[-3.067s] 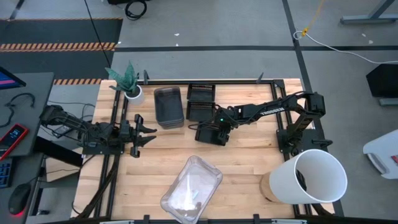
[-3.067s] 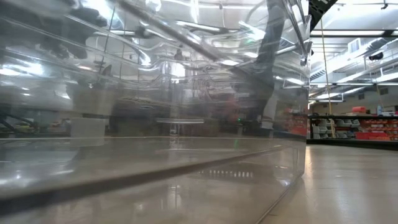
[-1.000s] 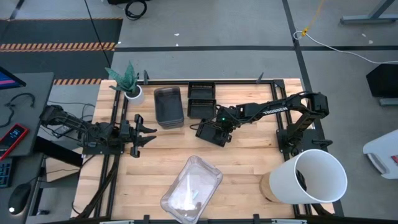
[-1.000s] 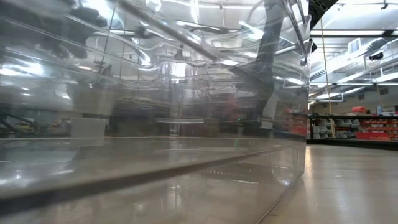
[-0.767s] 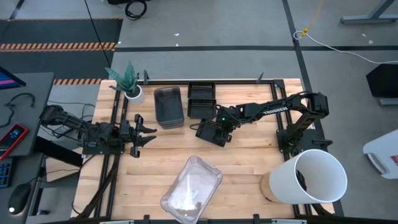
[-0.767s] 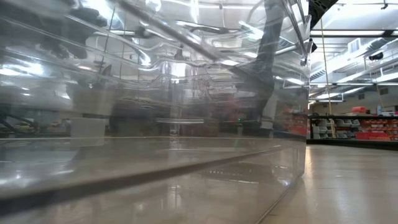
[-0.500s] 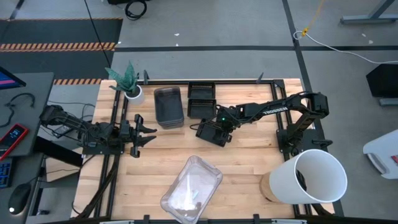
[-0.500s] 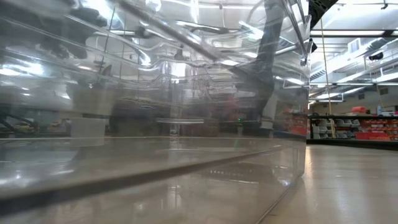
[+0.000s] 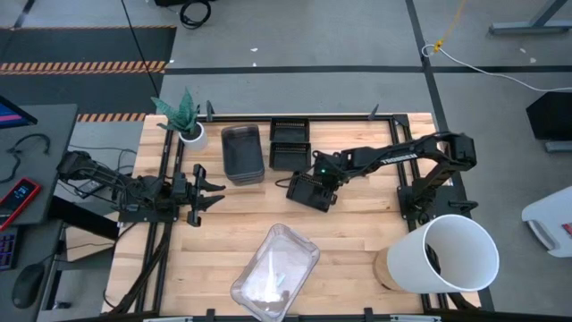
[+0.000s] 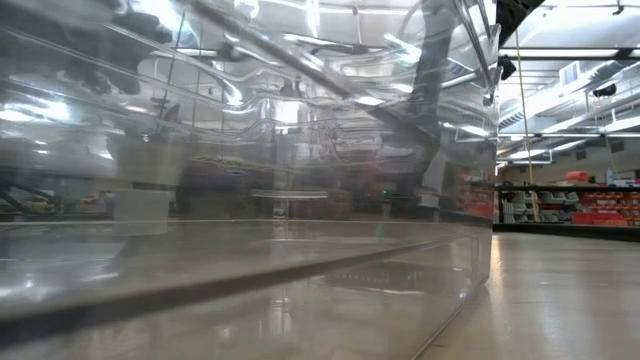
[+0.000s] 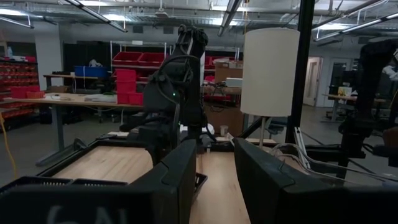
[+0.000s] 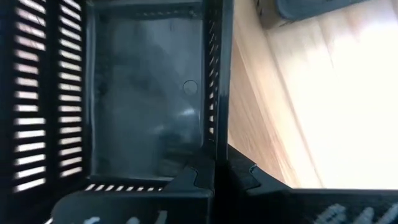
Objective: Stack baskets by color
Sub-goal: Stack the bottom black bin on top of the middle black bin, then stack the top black bin on top of the bottom black bin
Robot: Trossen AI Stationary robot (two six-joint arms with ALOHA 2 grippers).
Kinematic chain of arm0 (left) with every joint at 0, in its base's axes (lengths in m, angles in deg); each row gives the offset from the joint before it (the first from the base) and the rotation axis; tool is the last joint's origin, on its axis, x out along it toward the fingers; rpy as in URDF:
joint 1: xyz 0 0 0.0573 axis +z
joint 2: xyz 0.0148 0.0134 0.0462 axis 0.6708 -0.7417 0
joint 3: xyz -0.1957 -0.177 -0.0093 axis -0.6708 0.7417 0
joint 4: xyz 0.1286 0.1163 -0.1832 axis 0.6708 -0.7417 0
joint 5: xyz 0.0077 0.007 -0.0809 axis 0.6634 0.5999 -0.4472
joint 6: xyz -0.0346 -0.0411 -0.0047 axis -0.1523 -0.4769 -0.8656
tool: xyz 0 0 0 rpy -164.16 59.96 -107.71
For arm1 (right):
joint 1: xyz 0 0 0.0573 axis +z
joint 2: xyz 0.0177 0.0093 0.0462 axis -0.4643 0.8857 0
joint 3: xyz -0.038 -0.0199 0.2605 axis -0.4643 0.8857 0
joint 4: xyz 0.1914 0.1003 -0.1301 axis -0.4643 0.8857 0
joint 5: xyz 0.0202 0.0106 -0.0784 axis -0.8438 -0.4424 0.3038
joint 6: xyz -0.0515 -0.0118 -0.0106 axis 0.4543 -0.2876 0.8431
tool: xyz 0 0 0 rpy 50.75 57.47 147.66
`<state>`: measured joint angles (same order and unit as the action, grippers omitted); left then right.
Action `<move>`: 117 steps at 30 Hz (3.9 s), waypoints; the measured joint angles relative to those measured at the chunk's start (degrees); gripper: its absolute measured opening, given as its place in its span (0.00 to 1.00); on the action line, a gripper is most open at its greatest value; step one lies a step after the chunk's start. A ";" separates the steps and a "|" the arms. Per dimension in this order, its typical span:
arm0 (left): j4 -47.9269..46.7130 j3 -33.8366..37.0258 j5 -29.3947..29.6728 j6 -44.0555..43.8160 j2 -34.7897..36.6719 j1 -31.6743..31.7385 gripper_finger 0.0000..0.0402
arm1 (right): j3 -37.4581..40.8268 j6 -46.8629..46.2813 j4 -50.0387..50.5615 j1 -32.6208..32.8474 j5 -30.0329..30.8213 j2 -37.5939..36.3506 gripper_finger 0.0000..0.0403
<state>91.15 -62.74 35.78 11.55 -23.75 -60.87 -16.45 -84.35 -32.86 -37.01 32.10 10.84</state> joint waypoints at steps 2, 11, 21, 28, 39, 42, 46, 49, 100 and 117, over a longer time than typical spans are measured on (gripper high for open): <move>0.02 0.00 0.00 0.00 0.02 0.00 0.29 | 0.00 -0.04 0.05 0.00 0.05 -0.84 0.03; 0.00 0.00 -0.02 -0.01 0.00 0.00 0.29 | 0.02 -1.11 0.92 0.36 0.10 -2.53 0.03; 0.02 0.00 -0.01 0.00 0.02 0.00 0.29 | 0.02 -1.12 0.86 0.67 0.06 -2.53 0.03; 0.00 0.00 -0.02 -0.01 0.02 0.01 0.29 | 0.02 -1.16 2.14 1.57 -1.86 -4.49 0.03; 0.02 0.00 -0.01 0.01 0.02 0.01 0.29 | 0.02 -1.31 0.78 4.51 0.92 -13.84 0.03; 0.01 0.00 0.00 -0.01 0.02 0.02 0.29 | 0.02 -1.31 -0.44 4.61 2.54 -16.03 0.03; 0.00 0.00 -0.01 0.00 0.02 0.00 0.29 | 0.02 -1.12 -2.34 4.61 5.17 -17.69 0.03; 0.01 0.00 0.00 -0.01 0.02 0.01 0.29 | 0.00 2.32 -5.77 3.90 6.64 -18.17 0.03; 0.00 0.00 0.00 0.01 0.00 0.01 0.29 | -28.22 33.75 18.37 -13.26 -5.55 12.48 0.15; 0.02 0.00 -0.02 0.01 0.01 0.02 0.29 | -33.92 33.03 10.66 -20.29 -1.95 12.55 0.32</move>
<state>91.16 -62.74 35.76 11.56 -23.74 -60.85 -50.37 -51.32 -22.19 -57.30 30.16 23.39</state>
